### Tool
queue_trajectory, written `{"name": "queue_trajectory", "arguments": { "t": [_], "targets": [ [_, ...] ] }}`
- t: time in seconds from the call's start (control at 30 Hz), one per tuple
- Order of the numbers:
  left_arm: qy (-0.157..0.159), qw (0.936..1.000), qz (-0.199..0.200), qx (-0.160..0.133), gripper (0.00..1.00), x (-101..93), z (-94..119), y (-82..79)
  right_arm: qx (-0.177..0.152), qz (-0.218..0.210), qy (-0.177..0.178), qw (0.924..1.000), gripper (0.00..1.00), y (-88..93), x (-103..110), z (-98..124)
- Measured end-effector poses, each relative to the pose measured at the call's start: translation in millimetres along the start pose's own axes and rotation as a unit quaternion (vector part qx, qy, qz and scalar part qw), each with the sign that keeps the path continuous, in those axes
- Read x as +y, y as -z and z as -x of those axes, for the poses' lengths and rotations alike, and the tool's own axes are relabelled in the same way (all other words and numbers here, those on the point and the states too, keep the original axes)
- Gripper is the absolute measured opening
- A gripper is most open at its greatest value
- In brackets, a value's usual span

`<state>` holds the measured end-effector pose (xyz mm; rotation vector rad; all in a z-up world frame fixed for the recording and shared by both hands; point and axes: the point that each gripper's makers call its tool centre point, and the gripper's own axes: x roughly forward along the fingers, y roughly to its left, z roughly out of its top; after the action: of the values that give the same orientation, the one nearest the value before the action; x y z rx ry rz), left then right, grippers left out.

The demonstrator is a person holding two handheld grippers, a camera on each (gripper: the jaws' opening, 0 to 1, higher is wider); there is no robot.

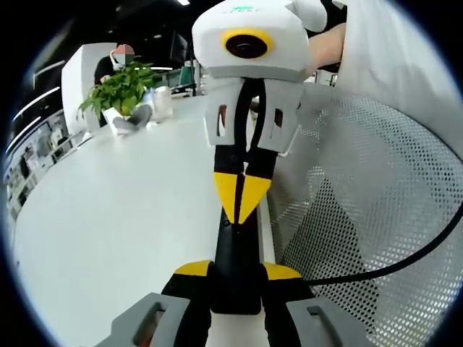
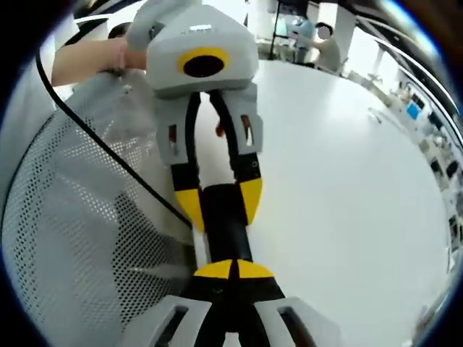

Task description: Press the specified remote control buttons in sequence, fully releasing each button before pressing the next.

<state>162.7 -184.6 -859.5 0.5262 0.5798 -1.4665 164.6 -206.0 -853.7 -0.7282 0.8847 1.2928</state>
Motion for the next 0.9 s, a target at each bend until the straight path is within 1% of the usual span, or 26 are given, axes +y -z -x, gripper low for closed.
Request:
{"name": "queue_trajectory", "arguments": {
  "t": [0.17, 0.2, 0.23, 0.27, 0.3, 0.37, 0.43, 0.6, 0.67, 0.8, 0.9],
  "targets": [
    [0.000, 1.0000, 0.001, 0.000, 0.25, 0.2, 0, 0.2, -0.005, -0.020, -0.011, 0.9997, 0.00, -0.6, -1, 0],
    [0.000, 1.0000, 0.001, 0.000, 0.25, 0.2, 0, 0.2, -0.007, -0.031, -0.021, 0.9993, 0.00, -0.8, 0, 1],
    [0.000, 1.0000, 0.001, -0.001, 0.25, 0.3, 0, 0.4, -0.007, -0.056, -0.026, 0.9981, 0.00, -0.8, 2, 1],
    [-0.001, 1.0000, 0.002, -0.001, 0.25, 0.4, 0, 0.6, -0.008, -0.039, -0.028, 0.9988, 0.00, -1.5, -1, 1],
    [-0.001, 1.0000, 0.002, -0.002, 0.25, 0.3, 0, 0.4, -0.006, -0.035, -0.029, 0.9989, 0.00, -0.7, -3, 2],
    [-0.001, 1.0000, 0.002, -0.002, 0.25, 0.2, 0, 0.2, 0.006, -0.030, -0.011, 0.9995, 0.00, 3.1, -12, 2],
    [-0.001, 1.0000, 0.002, -0.001, 0.25, 0.2, 0, 0.2, 0.016, -0.024, -0.013, 0.9995, 0.00, 5.8, -15, 1],
    [-0.001, 1.0000, 0.002, -0.001, 0.25, 0.5, 0, 0.4, 0.014, -0.023, -0.030, 0.9992, 0.00, 2.5, -12, 1],
    [-0.001, 1.0000, 0.002, -0.001, 0.25, 0.5, 0, 0.2, 0.012, -0.033, -0.039, 0.9986, 0.00, -0.1, -11, 0],
    [0.000, 1.0000, 0.002, -0.001, 0.25, 0.3, 0, -0.1, 0.019, -0.020, -0.042, 0.9987, 0.00, 0.4, -10, 0],
    [0.000, 1.0000, 0.002, -0.001, 0.25, 0.2, 0, -0.2, 0.022, -0.025, -0.048, 0.9983, 0.00, 0.7, -10, -1]
  ]
}}
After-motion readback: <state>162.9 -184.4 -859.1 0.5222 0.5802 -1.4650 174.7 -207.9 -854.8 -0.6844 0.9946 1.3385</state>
